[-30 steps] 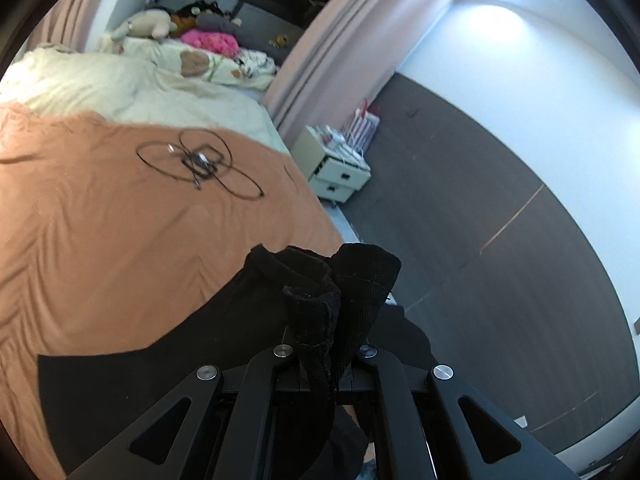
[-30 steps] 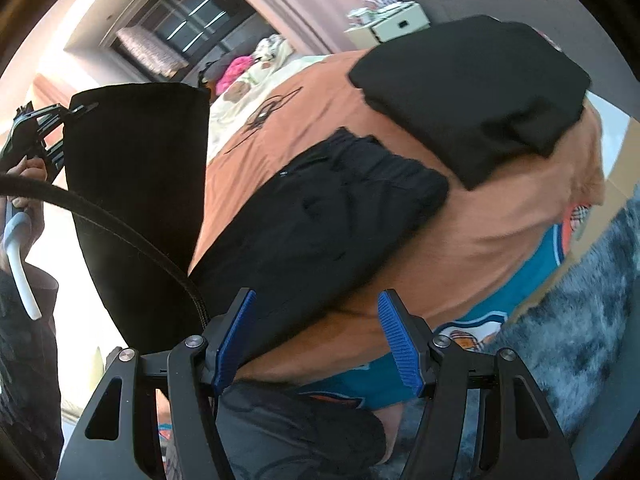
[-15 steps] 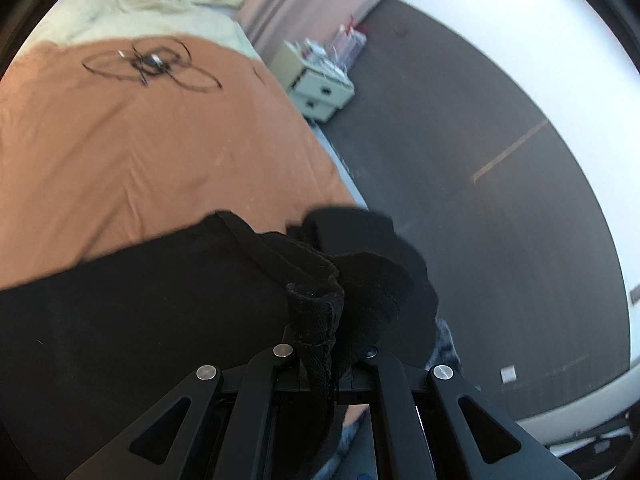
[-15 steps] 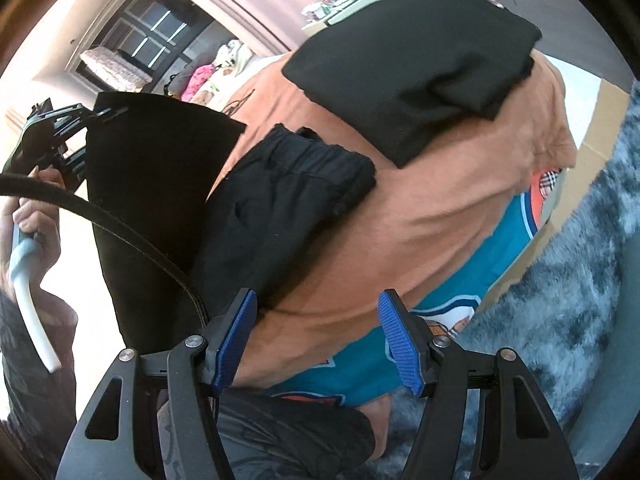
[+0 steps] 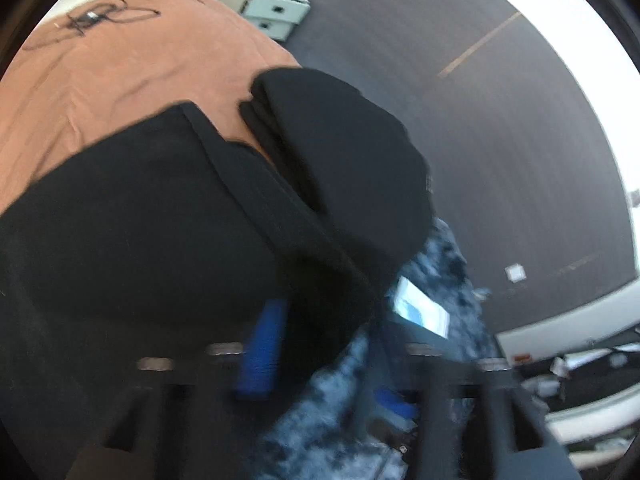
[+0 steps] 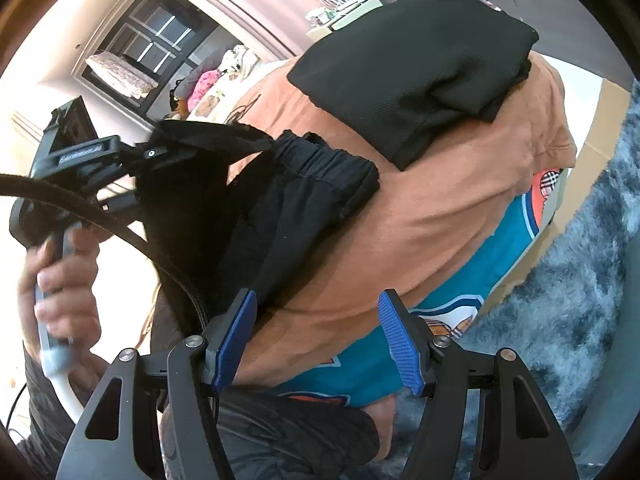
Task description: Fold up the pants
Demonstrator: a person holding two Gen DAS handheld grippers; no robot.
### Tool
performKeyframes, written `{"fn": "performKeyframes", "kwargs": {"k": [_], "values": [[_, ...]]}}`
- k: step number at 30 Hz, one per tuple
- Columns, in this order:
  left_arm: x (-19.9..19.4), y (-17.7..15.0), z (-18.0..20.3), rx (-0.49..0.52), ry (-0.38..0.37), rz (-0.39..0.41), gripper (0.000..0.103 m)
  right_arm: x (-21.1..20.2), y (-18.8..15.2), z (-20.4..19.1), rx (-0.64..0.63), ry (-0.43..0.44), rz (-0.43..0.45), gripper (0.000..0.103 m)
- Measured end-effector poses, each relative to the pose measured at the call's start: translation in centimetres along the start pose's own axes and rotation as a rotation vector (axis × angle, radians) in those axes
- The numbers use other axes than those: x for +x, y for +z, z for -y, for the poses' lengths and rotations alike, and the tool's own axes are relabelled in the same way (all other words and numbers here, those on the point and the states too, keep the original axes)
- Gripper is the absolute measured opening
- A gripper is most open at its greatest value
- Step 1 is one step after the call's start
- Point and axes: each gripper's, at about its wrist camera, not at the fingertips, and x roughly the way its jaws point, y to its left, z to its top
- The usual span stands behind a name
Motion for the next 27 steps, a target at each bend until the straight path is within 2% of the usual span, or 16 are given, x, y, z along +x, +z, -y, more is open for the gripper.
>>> {"fn": "performKeyframes", "kwargs": {"k": [1, 3, 13, 19, 27], "values": [[-0.7, -0.5, 0.0, 0.008, -0.027, 0.015, 0.083, -0.2, 0.0, -0.1, -0.002, 0.007, 0.002, 0.062], [-1.9, -1.2, -0.3, 0.03, -0.021, 0.04, 0.083, -0.3, 0.0, -0.3, -0.002, 0.018, 0.005, 0.062], [-9.2, -3.6, -5.9, -0.005, 0.133, 0.158, 0.083, 0.9, 1.2, -1.4, -0.019, 0.086, 0.018, 0.062], [-13.0, -5.5, -10.2, -0.059, 0.211, 0.193, 0.083, 2.9, 3.0, -1.5, -0.005, 0.111, 0.02, 0.062], [-17.2, -9.2, -16.5, -0.175, 0.286, 0.262, 0.083, 7.4, 5.7, -0.7, 0.014, 0.051, -0.027, 0.062]]}}
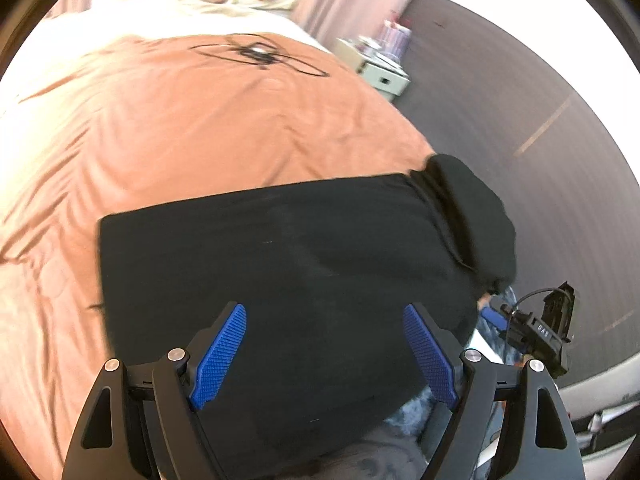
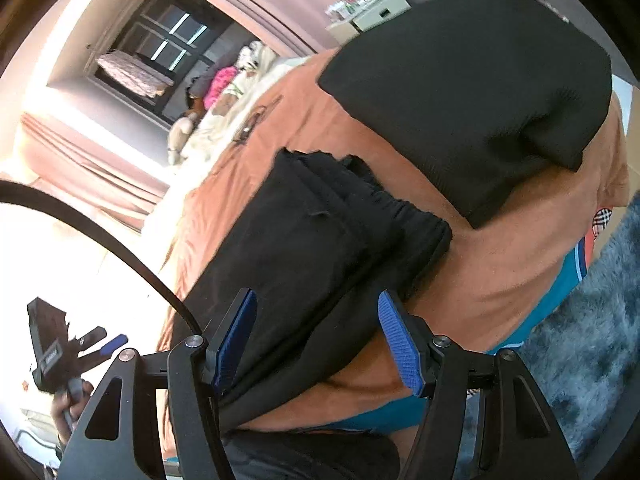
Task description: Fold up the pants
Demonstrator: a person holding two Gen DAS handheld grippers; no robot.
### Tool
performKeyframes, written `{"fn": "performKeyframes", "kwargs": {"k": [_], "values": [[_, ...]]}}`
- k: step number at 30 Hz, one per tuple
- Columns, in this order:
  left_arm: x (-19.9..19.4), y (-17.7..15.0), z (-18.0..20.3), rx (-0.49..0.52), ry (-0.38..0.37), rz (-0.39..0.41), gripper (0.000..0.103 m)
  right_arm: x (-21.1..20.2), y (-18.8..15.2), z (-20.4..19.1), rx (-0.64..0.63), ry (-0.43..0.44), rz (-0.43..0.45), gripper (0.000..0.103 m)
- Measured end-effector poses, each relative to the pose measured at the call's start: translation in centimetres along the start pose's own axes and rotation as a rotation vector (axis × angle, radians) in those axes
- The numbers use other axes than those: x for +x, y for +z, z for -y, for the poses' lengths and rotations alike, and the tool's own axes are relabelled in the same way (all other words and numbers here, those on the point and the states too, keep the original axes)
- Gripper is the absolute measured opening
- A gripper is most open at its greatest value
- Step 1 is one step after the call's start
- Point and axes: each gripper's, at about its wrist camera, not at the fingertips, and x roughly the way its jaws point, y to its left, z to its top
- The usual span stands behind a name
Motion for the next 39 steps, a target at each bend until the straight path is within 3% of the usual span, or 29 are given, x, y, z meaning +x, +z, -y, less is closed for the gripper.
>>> {"fn": "performKeyframes", "kwargs": {"k": [6, 9, 11, 14, 18, 23, 29, 30, 34, 39], "values": [[-0.9, -2.2, -6.7, -0.116, 0.052, 0.009, 0.083, 2.5, 1.7, 0.0, -0.003, -0.024, -0.018, 0.062], [-0.9, -3.6, -9.7, -0.169, 0.085, 0.002, 0.083, 3.1, 2.6, -0.3, -0.031, -0.044, -0.021, 0.054], [-0.6, -4.5, -11.2, -0.198, 0.09, -0.015, 0.082, 3.4, 3.1, -0.7, -0.052, -0.078, -0.022, 0.034], [-0.2, -5.8, -13.1, -0.234, 0.105, -0.027, 0.082, 3.7, 3.7, -1.7, -0.077, -0.096, -0.033, 0.014], [0.5, -6.8, -14.5, -0.272, 0.09, -0.045, 0.082, 2.6, 3.9, -4.2, -0.156, -0.12, 0.005, 0.01], [1.5, -7.6, -15.4, -0.303, 0.085, -0.075, 0.073, -0.4, 2.8, -7.1, -0.245, -0.159, 0.12, 0.008], [2.6, -8.3, -16.4, -0.337, 0.06, -0.093, 0.062, 0.8, -0.3, -3.0, -0.121, -0.202, 0.09, 0.008], [2.6, -8.4, -16.6, -0.346, 0.049, -0.092, 0.061, 0.8, -0.6, -2.9, -0.13, -0.172, 0.077, 0.008], [2.5, -8.4, -17.0, -0.361, 0.018, -0.08, 0.058, 0.0, -1.7, -4.3, -0.146, -0.193, 0.115, 0.008], [2.8, -8.1, -17.6, -0.39, -0.038, -0.069, 0.047, -1.1, -1.4, -5.3, -0.157, -0.2, 0.136, 0.007]]}}
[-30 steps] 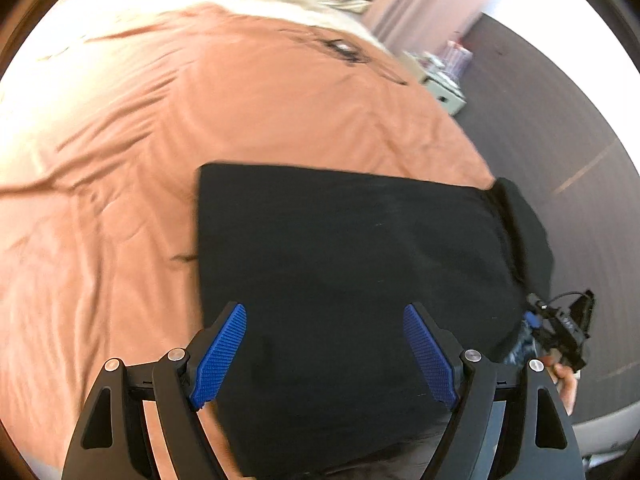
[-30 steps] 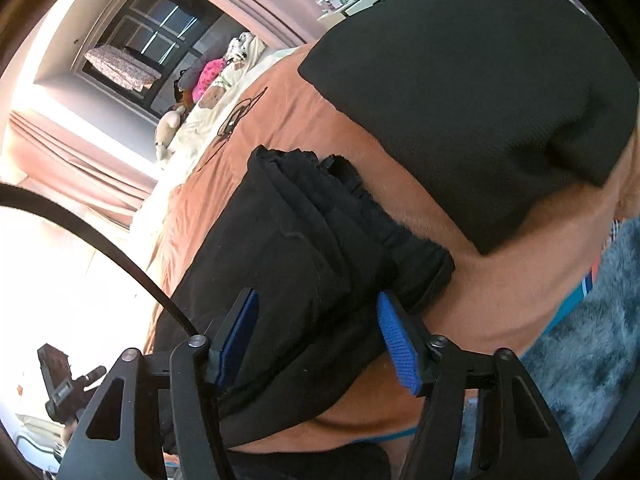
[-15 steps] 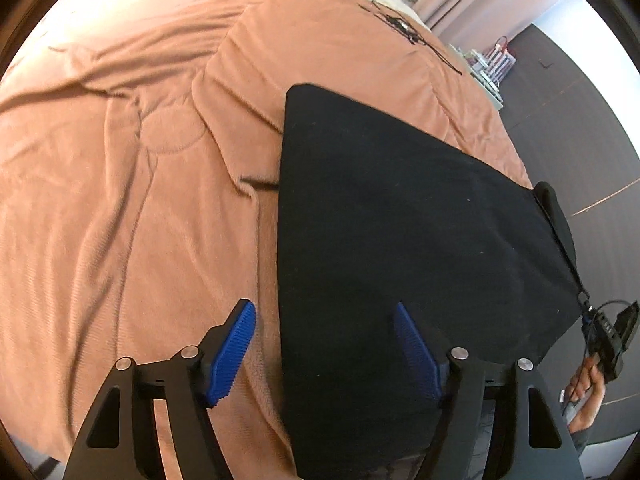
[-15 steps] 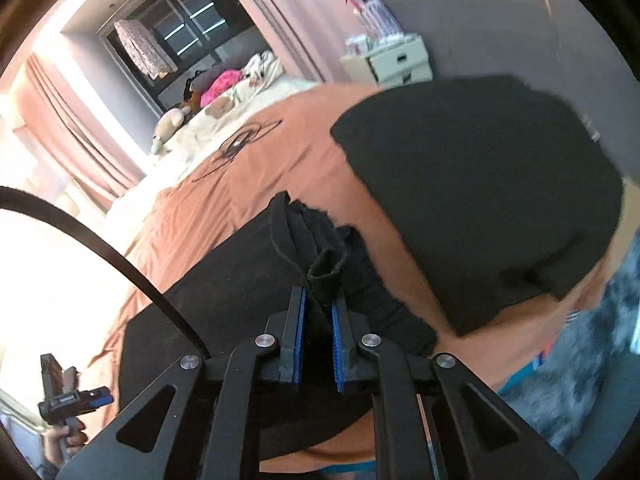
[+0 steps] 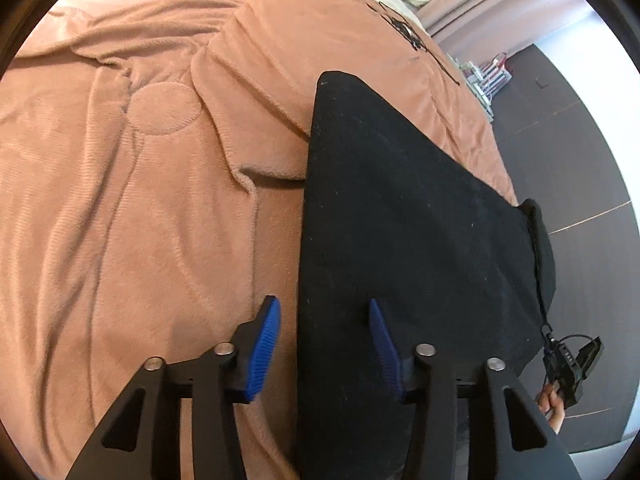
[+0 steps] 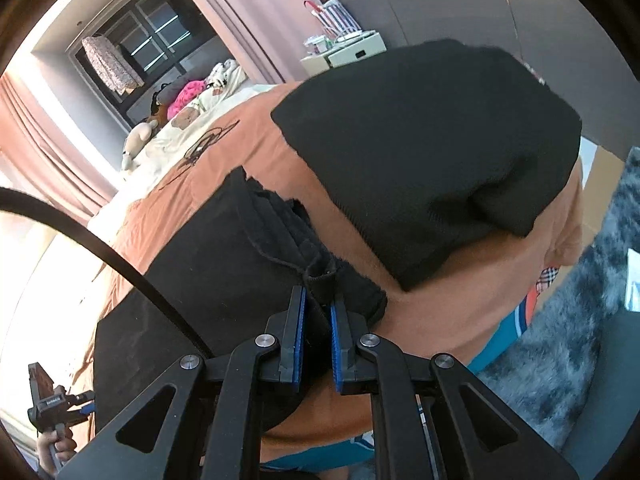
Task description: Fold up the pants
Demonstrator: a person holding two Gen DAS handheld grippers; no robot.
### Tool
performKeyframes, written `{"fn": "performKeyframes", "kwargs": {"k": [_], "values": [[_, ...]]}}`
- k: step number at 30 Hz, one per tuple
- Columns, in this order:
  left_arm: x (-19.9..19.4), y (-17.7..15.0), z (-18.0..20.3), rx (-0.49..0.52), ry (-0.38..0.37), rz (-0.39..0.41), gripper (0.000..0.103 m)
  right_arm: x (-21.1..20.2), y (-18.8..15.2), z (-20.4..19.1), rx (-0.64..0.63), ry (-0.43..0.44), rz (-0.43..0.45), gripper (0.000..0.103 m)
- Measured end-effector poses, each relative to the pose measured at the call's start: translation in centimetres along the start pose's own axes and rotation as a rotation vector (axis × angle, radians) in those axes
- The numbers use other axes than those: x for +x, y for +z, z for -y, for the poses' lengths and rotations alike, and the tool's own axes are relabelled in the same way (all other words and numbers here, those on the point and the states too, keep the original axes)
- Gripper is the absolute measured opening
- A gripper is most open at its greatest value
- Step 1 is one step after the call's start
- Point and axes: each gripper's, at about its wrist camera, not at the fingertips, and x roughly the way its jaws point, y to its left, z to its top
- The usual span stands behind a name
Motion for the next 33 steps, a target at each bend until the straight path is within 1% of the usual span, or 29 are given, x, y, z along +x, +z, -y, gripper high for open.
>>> {"fn": "performKeyframes", "kwargs": {"k": [1, 4, 7, 10, 12, 14, 15, 16, 17, 18, 20, 21, 23, 25, 26, 27, 31, 33], "values": [[0.2, 0.1, 0.0, -0.001, -0.007, 0.001, 0.046, -0.3, -0.2, 0.9, 0.003, 0.0, 0.001, 0.007], [0.8, 0.7, 0.4, -0.001, -0.021, 0.002, 0.046, 0.8, -0.3, 1.3, 0.016, -0.012, -0.006, 0.007], [1.5, 1.0, -0.2, -0.024, -0.037, -0.013, 0.046, 1.6, -0.9, 1.8, 0.039, -0.026, -0.03, 0.007], [1.7, 0.9, -0.7, -0.047, -0.085, -0.018, 0.046, 2.1, -1.2, 1.7, 0.054, -0.033, -0.042, 0.007], [2.3, 0.8, -1.0, -0.068, -0.151, -0.042, 0.045, 2.3, -1.1, 1.5, 0.053, -0.044, -0.047, 0.008], [2.4, 0.5, -1.6, -0.095, -0.182, -0.049, 0.037, 2.4, -0.8, 1.4, 0.066, -0.038, -0.051, 0.008], [2.5, 0.4, -1.7, -0.098, -0.186, -0.046, 0.035, 2.4, -0.5, 1.6, 0.077, -0.027, -0.057, 0.008], [2.5, 0.3, -1.6, -0.09, -0.185, -0.043, 0.029, 2.2, -0.3, 1.7, 0.096, -0.011, -0.062, 0.009], [2.3, 0.2, -1.6, -0.084, -0.182, -0.041, 0.024, 2.1, -0.1, 2.3, 0.113, 0.0, -0.065, 0.011], [2.2, 0.2, -1.6, -0.079, -0.178, -0.037, 0.023, 1.7, 0.0, 2.6, 0.141, 0.022, -0.073, 0.014], [1.8, 0.2, -1.2, -0.061, -0.167, -0.028, 0.015, 1.1, 0.0, 3.3, 0.168, 0.025, -0.079, 0.026], [1.5, 0.2, -1.0, -0.048, -0.159, -0.023, 0.014, 0.7, -0.1, 3.5, 0.174, 0.025, -0.077, 0.031], [1.1, 0.3, -0.4, -0.035, -0.157, -0.014, 0.01, -0.2, -0.4, 4.0, 0.2, 0.044, -0.069, 0.057], [0.7, 0.4, -0.1, -0.032, -0.152, -0.006, 0.009, -0.6, -1.0, 4.6, 0.252, 0.144, -0.064, 0.065], [0.6, 0.4, -0.1, -0.039, -0.155, -0.008, 0.009, -0.5, -1.3, 4.9, 0.283, 0.191, -0.078, 0.066], [0.5, 0.5, -0.1, -0.043, -0.155, -0.006, 0.009, -0.2, -1.4, 5.0, 0.298, 0.212, -0.093, 0.066], [-0.3, 0.6, -0.1, -0.041, -0.15, 0.007, 0.008, 1.3, -2.2, 5.3, 0.309, 0.26, -0.147, 0.066], [-0.8, 0.7, -0.1, -0.044, -0.144, 0.011, 0.008, 2.2, -2.1, 5.0, 0.298, 0.257, -0.168, 0.066]]}}
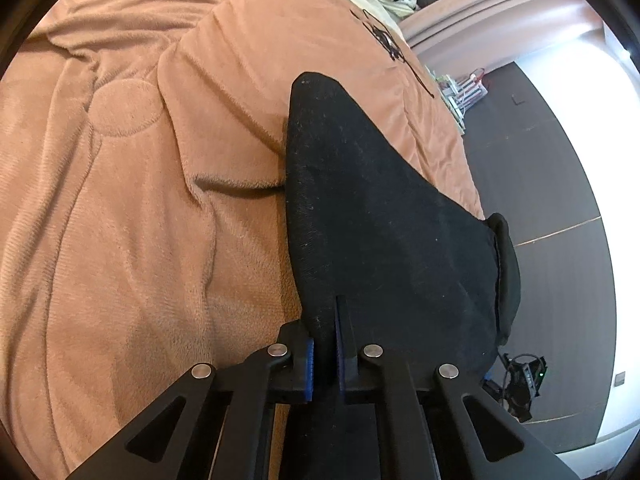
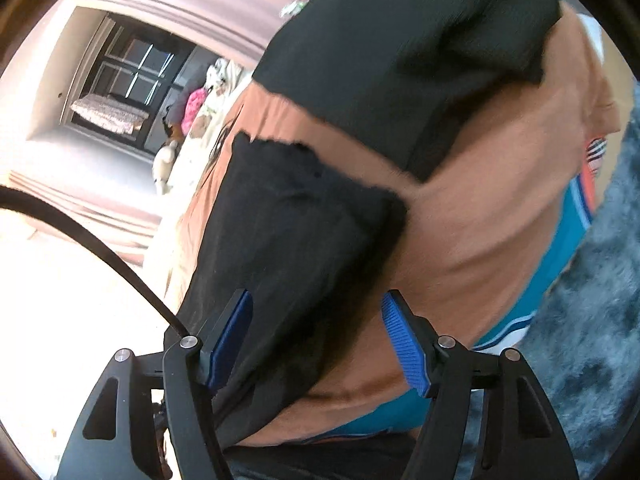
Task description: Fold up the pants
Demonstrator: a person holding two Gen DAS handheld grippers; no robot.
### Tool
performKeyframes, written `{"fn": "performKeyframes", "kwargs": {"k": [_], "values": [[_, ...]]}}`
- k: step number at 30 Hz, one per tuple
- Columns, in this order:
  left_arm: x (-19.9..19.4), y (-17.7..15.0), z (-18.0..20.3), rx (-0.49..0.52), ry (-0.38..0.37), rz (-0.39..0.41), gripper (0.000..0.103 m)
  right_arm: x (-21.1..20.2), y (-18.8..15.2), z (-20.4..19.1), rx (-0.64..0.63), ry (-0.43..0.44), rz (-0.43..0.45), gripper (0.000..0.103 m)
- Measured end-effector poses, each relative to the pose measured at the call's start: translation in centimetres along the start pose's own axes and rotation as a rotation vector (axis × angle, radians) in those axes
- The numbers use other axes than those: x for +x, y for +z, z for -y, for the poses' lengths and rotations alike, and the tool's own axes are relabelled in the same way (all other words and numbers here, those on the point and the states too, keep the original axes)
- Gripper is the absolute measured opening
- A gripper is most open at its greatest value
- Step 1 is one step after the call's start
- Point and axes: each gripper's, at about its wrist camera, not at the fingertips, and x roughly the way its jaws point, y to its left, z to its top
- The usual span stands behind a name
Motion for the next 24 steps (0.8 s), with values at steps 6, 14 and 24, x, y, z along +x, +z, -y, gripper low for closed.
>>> {"fn": "performKeyframes", "kwargs": {"k": [6, 14, 24], "values": [[-1.6, 1.1, 0.6, 0.006, 0.019, 0.037, 0.007, 1.6, 1.3, -0.3, -0.02, -0.013, -0.009, 0.03], [-4.8, 3.7, 0.6, 0.026, 0.028, 0.085, 0.007, 1.2, 0.6, -3.2, -0.047, 0.002, -0.04, 0.015], [-11.4, 4.9, -4.4, -0.02, 0.059, 0.161, 0.007, 3.5, -0.1, -7.4, -0.122, 0.013, -0.176, 0.014]]}}
